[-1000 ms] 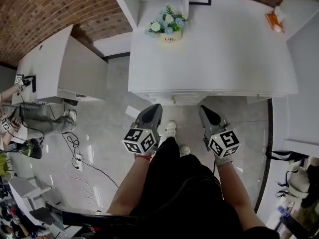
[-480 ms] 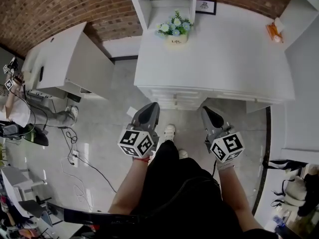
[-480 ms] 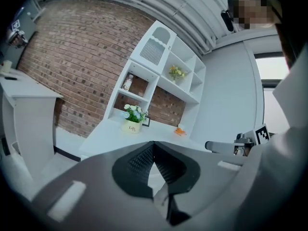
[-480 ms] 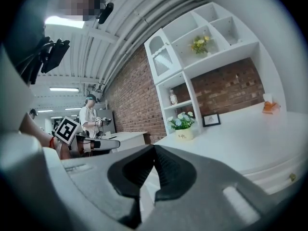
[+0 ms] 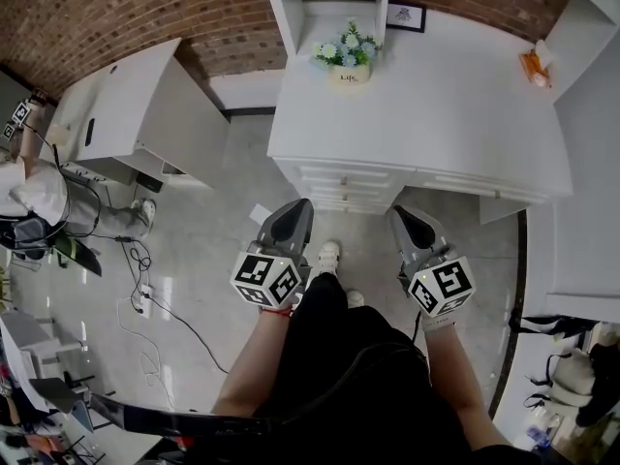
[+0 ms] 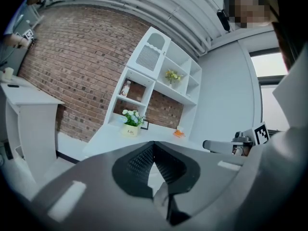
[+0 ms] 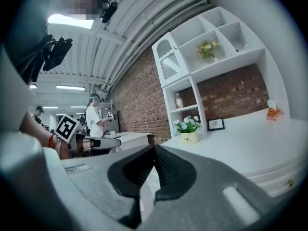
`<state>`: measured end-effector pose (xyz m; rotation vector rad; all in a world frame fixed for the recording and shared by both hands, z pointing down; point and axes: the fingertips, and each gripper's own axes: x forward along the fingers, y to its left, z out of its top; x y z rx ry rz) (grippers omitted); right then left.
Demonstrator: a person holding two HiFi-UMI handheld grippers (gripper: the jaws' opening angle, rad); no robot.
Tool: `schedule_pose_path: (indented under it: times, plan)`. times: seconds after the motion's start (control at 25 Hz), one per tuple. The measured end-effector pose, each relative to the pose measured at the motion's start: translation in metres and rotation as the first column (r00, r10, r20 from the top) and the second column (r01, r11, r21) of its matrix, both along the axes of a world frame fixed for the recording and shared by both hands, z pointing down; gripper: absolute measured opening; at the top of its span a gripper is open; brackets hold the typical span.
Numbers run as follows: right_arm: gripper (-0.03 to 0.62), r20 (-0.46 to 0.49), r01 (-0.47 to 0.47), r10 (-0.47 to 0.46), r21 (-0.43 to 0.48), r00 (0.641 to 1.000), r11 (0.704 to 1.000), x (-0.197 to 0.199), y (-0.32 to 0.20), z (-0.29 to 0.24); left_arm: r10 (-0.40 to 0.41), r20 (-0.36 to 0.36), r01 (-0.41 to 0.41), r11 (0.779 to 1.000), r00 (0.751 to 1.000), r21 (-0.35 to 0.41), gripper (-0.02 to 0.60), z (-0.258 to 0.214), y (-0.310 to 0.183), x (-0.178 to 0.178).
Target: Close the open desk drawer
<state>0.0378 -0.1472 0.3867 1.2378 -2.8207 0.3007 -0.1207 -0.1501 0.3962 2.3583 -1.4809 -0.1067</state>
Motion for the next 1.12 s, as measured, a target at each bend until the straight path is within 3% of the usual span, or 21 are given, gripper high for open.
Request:
schedule_pose_path:
  times: [1.12]
  plan:
    - [0.002,0.007,0.050,-0.050,0.027,0.999,0.998,-0.018,0.029,-0.008,-0.020,0.012,0.020,0.999,1.000,0.029,0.003,-0.014,0.035,-0.007]
